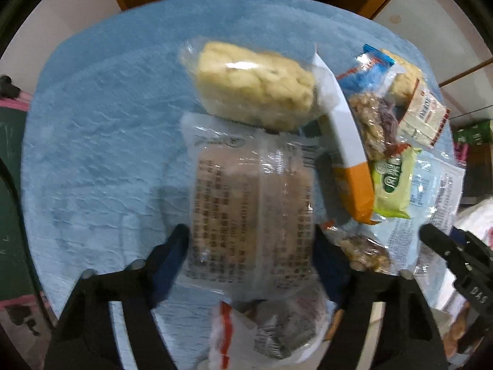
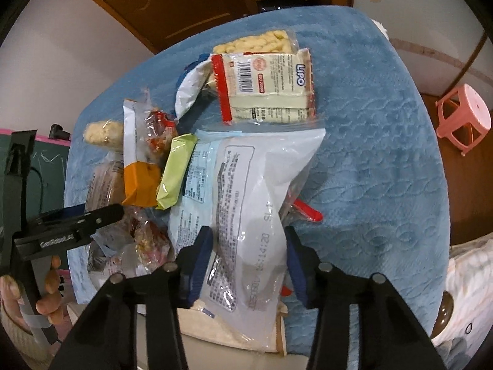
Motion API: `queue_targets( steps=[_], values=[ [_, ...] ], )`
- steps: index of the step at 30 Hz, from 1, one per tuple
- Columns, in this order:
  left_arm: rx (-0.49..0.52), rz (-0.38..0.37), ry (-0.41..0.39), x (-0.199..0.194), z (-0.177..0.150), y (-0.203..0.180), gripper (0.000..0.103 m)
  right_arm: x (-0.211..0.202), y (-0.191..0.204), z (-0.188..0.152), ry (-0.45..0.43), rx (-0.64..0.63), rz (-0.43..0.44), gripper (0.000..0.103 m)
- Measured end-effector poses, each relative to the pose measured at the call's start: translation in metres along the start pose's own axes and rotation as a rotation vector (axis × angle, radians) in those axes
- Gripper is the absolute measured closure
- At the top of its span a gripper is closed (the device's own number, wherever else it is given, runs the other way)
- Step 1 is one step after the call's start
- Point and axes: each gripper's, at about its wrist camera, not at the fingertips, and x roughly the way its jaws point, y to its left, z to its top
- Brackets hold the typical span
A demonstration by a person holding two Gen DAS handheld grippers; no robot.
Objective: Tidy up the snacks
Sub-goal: 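Grasp the clear biscuit bag with the left tool while the right tool grasps the large clear bag, then lower both held bags into the white tray and open both tools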
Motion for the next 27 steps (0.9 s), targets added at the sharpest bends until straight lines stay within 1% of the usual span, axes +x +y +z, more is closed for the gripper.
queue_targets(
  steps=[3, 6, 7, 8, 11, 14, 18, 19, 22, 23, 25, 26, 27],
  values=[
    [0.012, 0.015, -0.014, 0.0, -0.004, -0.008, 0.034, -0.007, 0.001, -0.004, -0.016, -0.017, 0.001, 0.067],
    [0.013, 0.027, -0.018, -0.011, -0.015, -0.017, 0.035, -0.018, 0.005, -0.006, -0.039, -0.027, 0.013, 0.078],
    [0.009, 0.026, -0.02, -0.015, -0.018, -0.017, 0.036, -0.023, 0.008, -0.008, -0.052, -0.031, 0.021, 0.083],
    [0.003, 0.022, -0.023, -0.021, -0.02, -0.015, 0.036, -0.027, 0.009, -0.008, -0.058, -0.033, 0.028, 0.087],
    [0.0, 0.005, -0.061, -0.046, -0.031, -0.019, 0.036, -0.045, 0.02, -0.014, -0.095, -0.06, 0.014, 0.09],
    [0.016, 0.001, -0.125, -0.084, -0.05, -0.025, 0.036, -0.063, 0.028, -0.018, -0.128, -0.078, 0.022, 0.096],
    [0.027, 0.002, -0.222, -0.132, -0.077, -0.027, 0.036, -0.102, 0.037, -0.028, -0.202, -0.103, 0.031, 0.099],
    [0.029, 0.003, -0.245, -0.145, -0.082, -0.022, 0.036, -0.116, 0.04, -0.033, -0.23, -0.108, 0.043, 0.099],
    [0.034, 0.003, -0.339, -0.191, -0.109, -0.026, 0.035, -0.147, 0.044, -0.044, -0.287, -0.119, 0.054, 0.099],
    [0.035, 0.002, -0.355, -0.206, -0.114, -0.02, 0.035, -0.163, 0.047, -0.052, -0.317, -0.126, 0.065, 0.099],
    [0.039, 0.004, -0.403, -0.228, -0.134, -0.026, 0.035, -0.185, 0.048, -0.063, -0.355, -0.138, 0.071, 0.099],
    [0.044, 0.011, -0.43, -0.24, -0.151, -0.03, 0.035, -0.198, 0.051, -0.072, -0.377, -0.149, 0.071, 0.099],
    [0.047, 0.018, -0.444, -0.244, -0.157, -0.033, 0.035, -0.211, 0.054, -0.083, -0.398, -0.161, 0.07, 0.099]
  ],
)
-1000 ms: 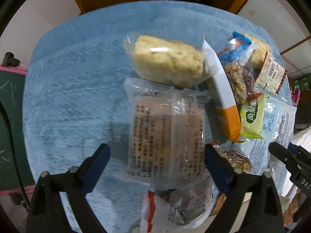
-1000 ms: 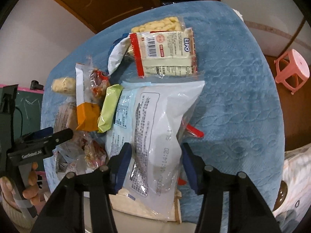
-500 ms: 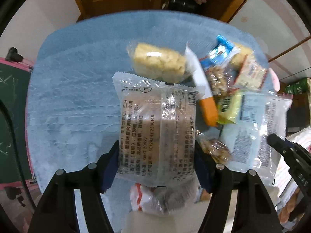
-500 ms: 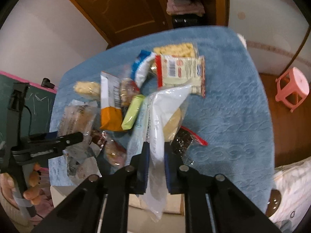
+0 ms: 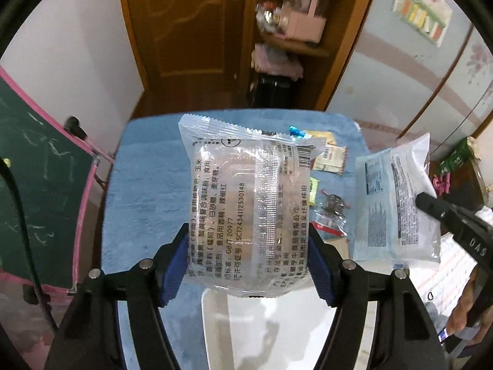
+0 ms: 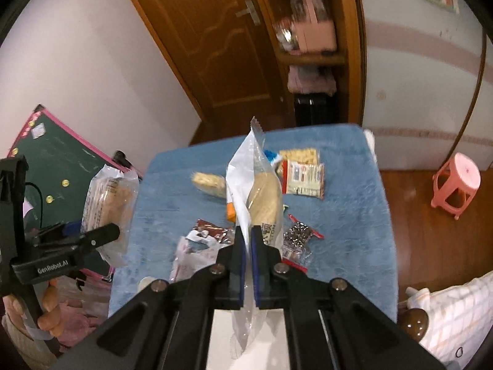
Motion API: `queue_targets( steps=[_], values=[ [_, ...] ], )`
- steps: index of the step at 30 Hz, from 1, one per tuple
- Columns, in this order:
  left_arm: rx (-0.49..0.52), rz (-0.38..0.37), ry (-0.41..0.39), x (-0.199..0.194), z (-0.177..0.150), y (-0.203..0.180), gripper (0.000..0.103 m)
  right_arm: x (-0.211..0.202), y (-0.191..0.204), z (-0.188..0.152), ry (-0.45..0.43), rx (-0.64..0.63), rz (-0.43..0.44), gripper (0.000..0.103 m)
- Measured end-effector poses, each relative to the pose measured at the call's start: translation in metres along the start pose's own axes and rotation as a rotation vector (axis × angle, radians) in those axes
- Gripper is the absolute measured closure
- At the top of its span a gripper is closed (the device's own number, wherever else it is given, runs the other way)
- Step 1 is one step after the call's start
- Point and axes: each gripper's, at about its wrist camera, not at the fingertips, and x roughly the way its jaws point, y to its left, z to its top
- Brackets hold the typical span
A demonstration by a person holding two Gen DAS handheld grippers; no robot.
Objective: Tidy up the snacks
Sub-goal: 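Lower both held bags into the white tray and open both tools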
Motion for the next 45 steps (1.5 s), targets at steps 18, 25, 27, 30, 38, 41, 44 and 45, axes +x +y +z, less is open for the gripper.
queue_targets(
  steps=[18, 25, 27, 30, 38, 41, 44, 45],
  values=[
    [0.041, 0.071, 0.157, -0.009, -0.161, -0.032, 0.03, -0.023, 0.031, -0.127, 0.235, -0.108, 0.006, 0.095],
    [0.003, 0.064, 0.129, -0.018, -0.171, -0.035, 0.014, -0.041, 0.043, -0.137, 0.171, -0.165, -0.057, 0.049],
    [0.0, 0.06, 0.126, -0.021, -0.172, -0.036, 0.014, -0.045, 0.047, -0.139, 0.16, -0.179, -0.049, 0.049],
    [-0.006, 0.054, 0.124, -0.024, -0.175, -0.036, 0.014, -0.046, 0.049, -0.142, 0.165, -0.171, -0.039, 0.049],
    [-0.028, 0.065, 0.093, -0.038, -0.178, -0.029, 0.014, -0.051, 0.047, -0.146, 0.152, -0.135, -0.016, 0.049],
    [-0.039, 0.084, 0.076, -0.044, -0.176, -0.023, 0.014, -0.051, 0.048, -0.148, 0.153, -0.131, -0.014, 0.049],
    [-0.059, 0.111, 0.052, -0.052, -0.174, -0.013, 0.014, -0.05, 0.05, -0.151, 0.163, -0.138, -0.017, 0.049],
    [-0.065, 0.114, 0.048, -0.054, -0.172, -0.01, 0.014, -0.049, 0.051, -0.153, 0.167, -0.137, -0.015, 0.049]
  ],
)
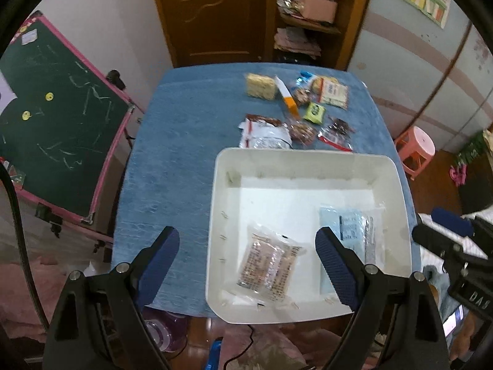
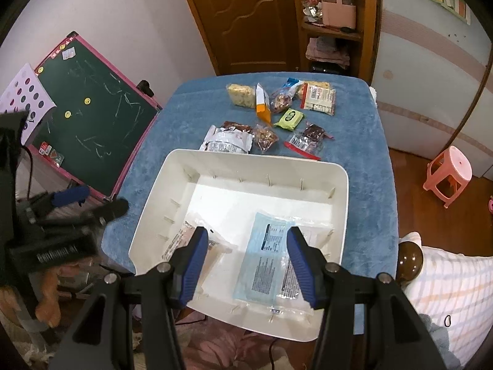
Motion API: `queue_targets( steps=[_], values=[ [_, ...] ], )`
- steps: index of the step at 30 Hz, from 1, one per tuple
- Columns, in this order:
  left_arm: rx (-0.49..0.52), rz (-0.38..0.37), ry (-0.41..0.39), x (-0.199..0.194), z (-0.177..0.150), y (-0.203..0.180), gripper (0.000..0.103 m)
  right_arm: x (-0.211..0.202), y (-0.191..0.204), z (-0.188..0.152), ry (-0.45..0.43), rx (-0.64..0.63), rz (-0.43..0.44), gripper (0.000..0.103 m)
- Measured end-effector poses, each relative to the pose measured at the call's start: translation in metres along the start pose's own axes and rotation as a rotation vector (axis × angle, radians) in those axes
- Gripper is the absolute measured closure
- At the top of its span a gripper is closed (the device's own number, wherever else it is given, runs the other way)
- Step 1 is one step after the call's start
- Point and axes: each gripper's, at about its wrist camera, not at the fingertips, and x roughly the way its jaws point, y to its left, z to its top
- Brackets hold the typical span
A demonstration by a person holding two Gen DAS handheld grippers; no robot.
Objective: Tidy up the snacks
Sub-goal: 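Lower both held bags into the white tray and open both tools, then grasp the orange-and-white stick snack with the right tool while the left tool grasps the cracker bar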
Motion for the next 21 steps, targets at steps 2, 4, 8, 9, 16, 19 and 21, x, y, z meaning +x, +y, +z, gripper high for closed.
queue_targets(
  steps=[2, 4, 8, 9, 16, 19, 21],
  values=[
    [-0.011, 0.005, -0.009, -0.003, 0.002, 0.004, 0.014, 0.001, 0.001, -0.001, 0.006, 0.0, 0.0, 0.049],
    [-0.009, 0.008, -0.023, -0.007, 0.004, 0.006, 0.014, 0.0, 0.002, -0.002, 0.004, 0.001, -0.004, 0.049],
    [0.017, 0.014, -0.04, -0.01, 0.007, 0.002, 0.014, -0.001, 0.0, -0.001, -0.003, 0.008, -0.014, 0.049],
    [0.027, 0.014, -0.041, -0.01, 0.008, 0.001, 0.014, 0.0, 0.001, -0.001, -0.002, 0.009, -0.015, 0.049],
    [0.088, 0.023, -0.036, -0.003, 0.023, -0.006, 0.014, 0.007, 0.002, 0.007, 0.006, 0.022, -0.045, 0.049],
    [0.106, 0.032, -0.035, 0.003, 0.035, -0.005, 0.014, 0.011, 0.003, 0.011, 0.009, 0.028, -0.063, 0.049],
    [0.12, 0.027, -0.028, 0.007, 0.043, -0.004, 0.014, 0.016, 0.004, 0.019, 0.011, 0.031, -0.08, 0.049]
  ],
)
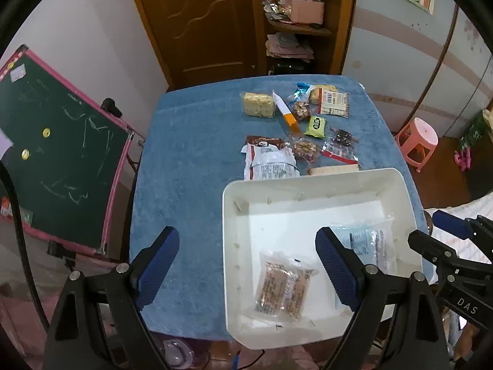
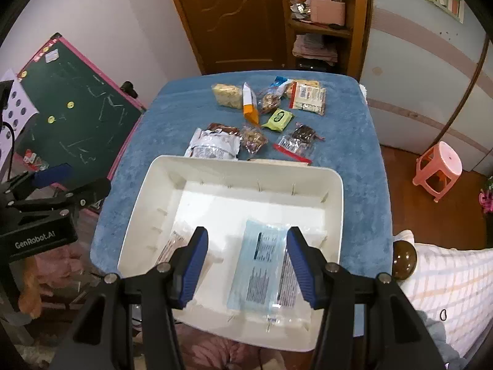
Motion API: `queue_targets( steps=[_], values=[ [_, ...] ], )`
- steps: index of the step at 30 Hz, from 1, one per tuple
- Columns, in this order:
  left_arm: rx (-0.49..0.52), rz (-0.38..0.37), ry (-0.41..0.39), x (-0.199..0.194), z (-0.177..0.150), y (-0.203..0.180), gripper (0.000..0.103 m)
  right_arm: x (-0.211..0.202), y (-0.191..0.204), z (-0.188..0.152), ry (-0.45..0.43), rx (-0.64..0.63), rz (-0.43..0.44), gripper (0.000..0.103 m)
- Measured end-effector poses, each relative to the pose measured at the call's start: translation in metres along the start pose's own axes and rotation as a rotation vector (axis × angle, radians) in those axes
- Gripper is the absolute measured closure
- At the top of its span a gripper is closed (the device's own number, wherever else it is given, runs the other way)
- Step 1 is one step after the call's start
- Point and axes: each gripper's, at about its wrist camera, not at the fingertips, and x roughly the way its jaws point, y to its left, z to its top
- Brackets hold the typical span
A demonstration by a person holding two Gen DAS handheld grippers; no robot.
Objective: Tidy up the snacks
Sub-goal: 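Grasp the orange-and-white stick snack with the right tool while the left tool grasps the cracker bar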
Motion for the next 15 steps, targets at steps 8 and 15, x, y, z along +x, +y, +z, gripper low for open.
queue_targets(
  steps=[8, 15],
  values=[
    [0.058, -0.018, -0.011, 0.02, 0.056, 0.016, 0.014, 0.015, 0.006, 0.058, -0.027, -0.003, -0.018, 0.049],
    [0.209, 0.028, -0.063, 0.053, 0.123, 0.024, 0.014, 0.045, 0.013, 0.133, -0.081, -0.05, -0.061, 0.049]
  ],
)
